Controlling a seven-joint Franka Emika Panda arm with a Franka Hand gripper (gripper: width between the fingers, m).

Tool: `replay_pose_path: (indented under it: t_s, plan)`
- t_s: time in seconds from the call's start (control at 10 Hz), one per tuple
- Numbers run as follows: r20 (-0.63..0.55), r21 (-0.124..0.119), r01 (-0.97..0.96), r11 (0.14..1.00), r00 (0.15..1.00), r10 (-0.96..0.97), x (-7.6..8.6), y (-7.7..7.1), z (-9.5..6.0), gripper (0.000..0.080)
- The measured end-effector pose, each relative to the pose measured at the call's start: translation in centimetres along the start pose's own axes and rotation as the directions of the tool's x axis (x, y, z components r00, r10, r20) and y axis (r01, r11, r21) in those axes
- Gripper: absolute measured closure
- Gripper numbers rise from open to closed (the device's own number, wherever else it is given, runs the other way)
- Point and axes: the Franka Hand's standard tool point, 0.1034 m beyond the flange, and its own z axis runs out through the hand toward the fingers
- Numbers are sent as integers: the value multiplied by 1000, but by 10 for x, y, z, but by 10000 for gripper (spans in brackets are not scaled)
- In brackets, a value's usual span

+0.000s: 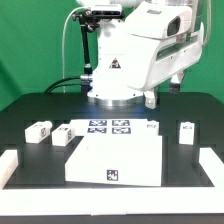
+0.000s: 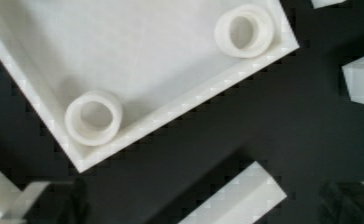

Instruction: Assemble one leg

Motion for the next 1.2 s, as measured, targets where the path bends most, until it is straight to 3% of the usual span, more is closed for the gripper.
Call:
replay_pose_path:
  t_s: [0.9,1.0,1.2]
  plan:
    - [0,0,0,1000,1000,0,0,0,0,150]
    - [2,0,27,1000,1000,-27,-4,3,-7,150]
    - [-27,7,145,989,989,-145,-32,5,6,150]
